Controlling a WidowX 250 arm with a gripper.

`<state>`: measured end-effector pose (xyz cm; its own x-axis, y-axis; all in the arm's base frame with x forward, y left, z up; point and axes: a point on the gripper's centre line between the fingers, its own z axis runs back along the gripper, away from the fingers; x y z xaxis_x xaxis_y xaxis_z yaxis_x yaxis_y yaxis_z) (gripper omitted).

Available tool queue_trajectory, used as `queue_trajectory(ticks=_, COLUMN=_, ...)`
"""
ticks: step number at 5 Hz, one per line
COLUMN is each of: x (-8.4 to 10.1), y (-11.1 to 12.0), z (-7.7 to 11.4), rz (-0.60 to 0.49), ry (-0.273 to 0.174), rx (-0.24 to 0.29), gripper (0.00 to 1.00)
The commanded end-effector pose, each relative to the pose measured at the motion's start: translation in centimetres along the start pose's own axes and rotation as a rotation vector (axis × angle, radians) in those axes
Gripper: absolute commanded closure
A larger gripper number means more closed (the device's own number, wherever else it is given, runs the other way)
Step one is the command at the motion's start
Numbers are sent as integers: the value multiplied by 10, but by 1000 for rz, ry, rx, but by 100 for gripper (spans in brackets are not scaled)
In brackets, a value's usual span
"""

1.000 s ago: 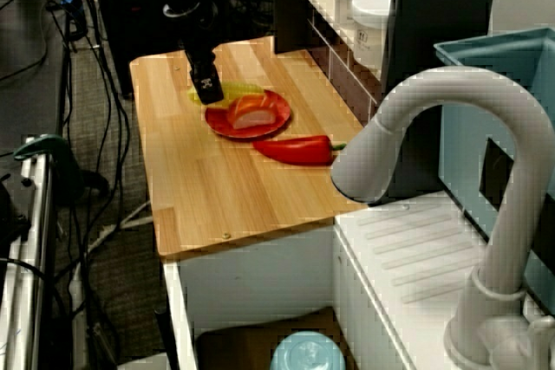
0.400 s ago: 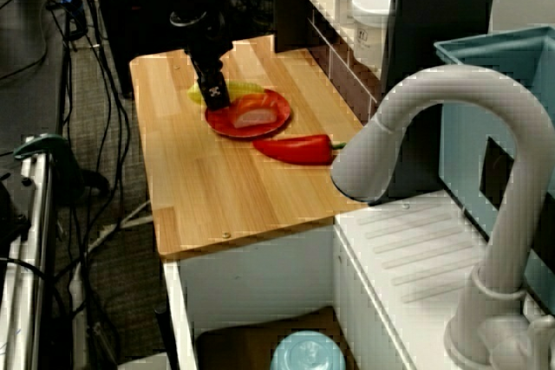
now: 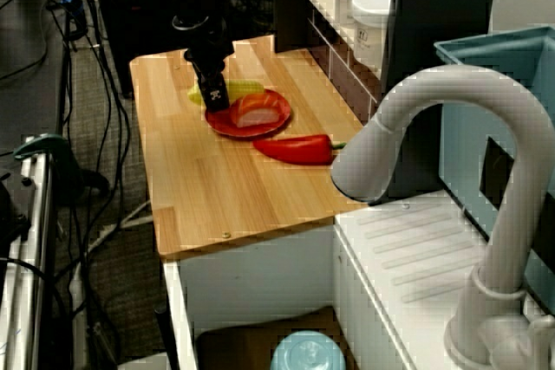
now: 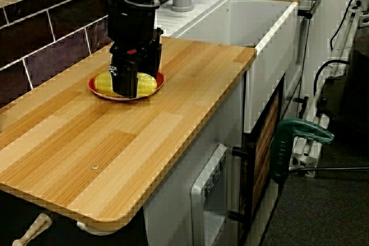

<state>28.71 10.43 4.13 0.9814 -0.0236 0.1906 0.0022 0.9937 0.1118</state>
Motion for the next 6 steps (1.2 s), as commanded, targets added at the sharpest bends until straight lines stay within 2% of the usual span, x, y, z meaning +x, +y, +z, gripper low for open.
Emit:
queue_trajectory(ticks=1, x=14, y=9, z=23, rz=-9, ry=-16, rx=-9, gripper=100)
queue_trajectory(ticks=3, x=15, y=13, z=50, rz=-35, ry=-27, rx=-44, gripper=100)
queue_trajectory(ticks=4, x=10, y=6, z=68, rz=-136, ry=-45, rx=-99, gripper=100)
queue_trajectory(ticks=5, x=2, y=-9, z=76, rz=-301, ry=-63, rx=-122, gripper=100)
queue_trajectory(ticks=6, x=-3, y=-20, z=73, rz=-386, ry=-113, rx=-101, gripper=100)
